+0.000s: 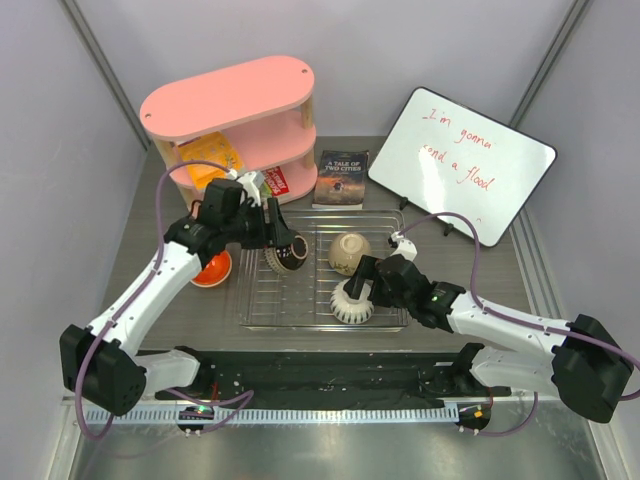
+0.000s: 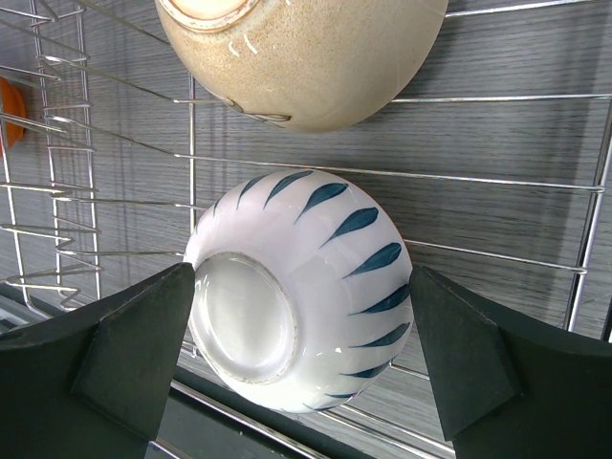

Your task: Unload the bowls from the dish rack

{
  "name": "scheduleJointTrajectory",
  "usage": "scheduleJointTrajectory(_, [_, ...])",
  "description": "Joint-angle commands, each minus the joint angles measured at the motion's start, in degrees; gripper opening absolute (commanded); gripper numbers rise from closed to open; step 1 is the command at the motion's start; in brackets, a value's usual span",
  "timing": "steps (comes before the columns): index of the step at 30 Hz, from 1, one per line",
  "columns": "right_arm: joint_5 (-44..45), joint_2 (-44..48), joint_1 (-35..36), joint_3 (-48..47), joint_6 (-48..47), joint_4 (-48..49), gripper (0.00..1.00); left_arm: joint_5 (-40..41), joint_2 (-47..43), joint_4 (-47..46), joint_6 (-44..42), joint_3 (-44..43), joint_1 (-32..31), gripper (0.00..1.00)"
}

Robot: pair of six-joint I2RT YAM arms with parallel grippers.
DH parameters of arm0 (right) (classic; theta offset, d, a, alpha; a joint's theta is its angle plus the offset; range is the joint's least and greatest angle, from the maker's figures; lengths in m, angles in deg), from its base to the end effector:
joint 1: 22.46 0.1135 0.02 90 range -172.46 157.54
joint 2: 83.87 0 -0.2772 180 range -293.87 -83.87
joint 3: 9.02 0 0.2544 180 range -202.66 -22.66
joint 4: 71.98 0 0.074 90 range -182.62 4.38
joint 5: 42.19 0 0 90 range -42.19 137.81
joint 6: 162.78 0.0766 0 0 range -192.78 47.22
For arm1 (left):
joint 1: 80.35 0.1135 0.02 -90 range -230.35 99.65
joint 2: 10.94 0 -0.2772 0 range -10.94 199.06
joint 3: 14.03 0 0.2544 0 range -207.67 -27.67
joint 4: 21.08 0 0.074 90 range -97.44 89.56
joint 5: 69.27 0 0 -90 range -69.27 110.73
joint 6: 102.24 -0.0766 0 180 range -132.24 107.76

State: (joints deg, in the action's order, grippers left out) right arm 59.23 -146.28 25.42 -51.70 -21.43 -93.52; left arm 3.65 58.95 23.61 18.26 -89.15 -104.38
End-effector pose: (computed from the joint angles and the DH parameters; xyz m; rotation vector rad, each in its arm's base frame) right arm 0.1743 0.1702 0.1750 0.1786 2.3606 0.6626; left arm 0.2573 -0.1393 0.3034 0.0338 2.3634 -0.8246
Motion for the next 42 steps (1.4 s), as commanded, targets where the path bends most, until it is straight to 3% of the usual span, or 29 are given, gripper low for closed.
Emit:
scheduleJointTrajectory(1, [0.9, -0.3, -0.2, -0.7, 0.2, 0.3, 1.00, 3.9, -0.2, 5.2, -3.0, -2.6, -0.1, 0.00])
scheduleJointTrajectory(12, [0.5, -1.7, -0.2, -0.8, 0.2, 0.4, 1.00, 12.3, 6.0, 13.0, -5.7, -5.7, -2.9, 0.00])
scheduleJointTrajectory(27, [1.1, -0.3, -0.4, 0.8, 0.5, 0.5, 1.00, 12.3, 11.8, 5.7, -0.3, -0.8, -9.9, 0.00])
scheduleJointTrajectory(32, [0.7, -0.9, -0.4, 0.9, 0.6, 0.4, 1.00, 11.4, 11.2, 4.5, 0.3, -0.8, -10.1, 0.11])
scheduleJointTrajectory(35, [0.8, -0.9, -0.5, 1.0, 0.6, 0.4, 1.00, 11.2, 10.9, 4.6, 0.6, -1.0, -10.2, 0.12])
scheduleJointTrajectory(40, [1.1, 0.1, -0.5, 1.4, 0.5, 0.5, 1.00, 9.7, 8.9, 4.5, 0.3, -0.9, -10.3, 0.00])
scheduleJointTrajectory(42, [1.1, 0.1, -0.6, 1.5, 0.6, 0.4, 1.00, 8.7, 8.1, 4.2, 0.1, -0.7, -10.3, 0.00])
